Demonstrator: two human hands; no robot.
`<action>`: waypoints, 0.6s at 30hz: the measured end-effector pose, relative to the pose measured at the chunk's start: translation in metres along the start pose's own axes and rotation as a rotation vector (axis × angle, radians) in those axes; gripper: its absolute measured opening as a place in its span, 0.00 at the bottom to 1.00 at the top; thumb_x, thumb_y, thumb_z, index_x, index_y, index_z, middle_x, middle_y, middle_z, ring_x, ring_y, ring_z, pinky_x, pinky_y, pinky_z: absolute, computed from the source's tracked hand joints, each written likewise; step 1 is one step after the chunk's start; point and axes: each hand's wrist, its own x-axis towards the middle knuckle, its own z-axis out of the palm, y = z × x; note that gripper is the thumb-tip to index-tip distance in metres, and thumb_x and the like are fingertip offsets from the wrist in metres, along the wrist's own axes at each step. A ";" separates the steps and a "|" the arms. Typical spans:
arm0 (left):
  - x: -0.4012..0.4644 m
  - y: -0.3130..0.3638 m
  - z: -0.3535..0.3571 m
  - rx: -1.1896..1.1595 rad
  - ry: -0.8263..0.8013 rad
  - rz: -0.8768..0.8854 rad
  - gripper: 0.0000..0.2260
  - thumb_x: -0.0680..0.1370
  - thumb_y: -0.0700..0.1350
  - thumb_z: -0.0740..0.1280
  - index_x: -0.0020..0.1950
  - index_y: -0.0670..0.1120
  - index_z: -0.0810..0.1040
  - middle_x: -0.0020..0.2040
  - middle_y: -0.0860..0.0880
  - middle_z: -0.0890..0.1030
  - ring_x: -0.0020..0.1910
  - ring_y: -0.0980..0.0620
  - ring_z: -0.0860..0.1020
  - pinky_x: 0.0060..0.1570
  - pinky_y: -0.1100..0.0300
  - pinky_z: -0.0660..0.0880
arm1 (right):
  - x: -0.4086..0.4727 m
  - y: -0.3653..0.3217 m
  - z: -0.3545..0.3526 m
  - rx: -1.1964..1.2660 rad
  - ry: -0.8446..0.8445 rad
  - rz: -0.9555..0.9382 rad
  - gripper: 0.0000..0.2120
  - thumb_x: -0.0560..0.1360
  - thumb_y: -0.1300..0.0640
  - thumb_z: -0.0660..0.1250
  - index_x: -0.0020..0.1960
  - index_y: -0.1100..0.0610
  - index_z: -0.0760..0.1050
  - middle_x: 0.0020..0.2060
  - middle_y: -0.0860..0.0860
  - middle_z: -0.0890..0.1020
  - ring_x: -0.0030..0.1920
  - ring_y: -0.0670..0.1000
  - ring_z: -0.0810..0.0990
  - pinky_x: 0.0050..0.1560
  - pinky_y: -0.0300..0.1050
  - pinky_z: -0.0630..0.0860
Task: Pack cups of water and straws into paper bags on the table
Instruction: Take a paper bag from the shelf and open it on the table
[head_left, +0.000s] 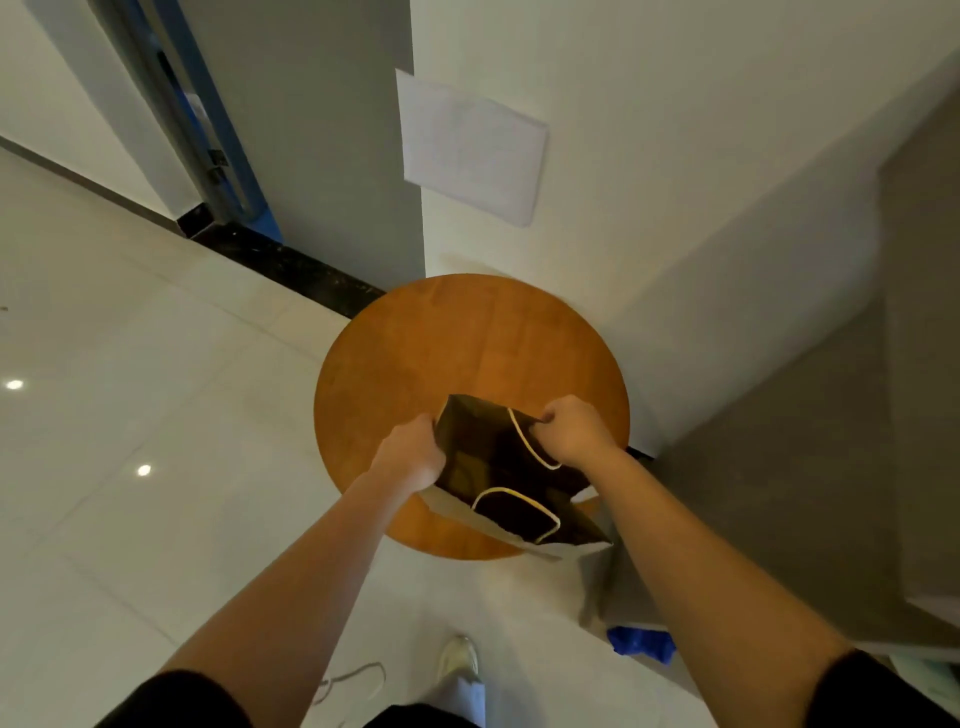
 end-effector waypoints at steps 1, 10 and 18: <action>0.003 0.000 -0.001 -0.003 0.005 -0.010 0.05 0.79 0.40 0.57 0.54 0.45 0.70 0.43 0.49 0.74 0.44 0.48 0.76 0.42 0.57 0.73 | 0.004 -0.003 -0.001 0.014 0.005 0.000 0.15 0.77 0.57 0.62 0.32 0.57 0.68 0.29 0.52 0.70 0.30 0.51 0.69 0.29 0.41 0.63; 0.004 0.015 -0.014 0.023 0.049 0.047 0.13 0.77 0.51 0.64 0.59 0.47 0.71 0.43 0.52 0.76 0.41 0.53 0.76 0.41 0.59 0.73 | 0.000 -0.010 -0.016 0.141 0.123 -0.074 0.10 0.78 0.56 0.62 0.47 0.62 0.78 0.43 0.58 0.81 0.44 0.56 0.79 0.45 0.51 0.77; -0.052 0.070 -0.027 0.108 0.325 0.139 0.12 0.78 0.54 0.63 0.55 0.47 0.73 0.40 0.53 0.74 0.38 0.56 0.73 0.35 0.63 0.68 | -0.060 0.001 -0.039 0.186 0.303 -0.179 0.09 0.77 0.56 0.61 0.44 0.59 0.76 0.40 0.56 0.80 0.36 0.49 0.73 0.42 0.47 0.76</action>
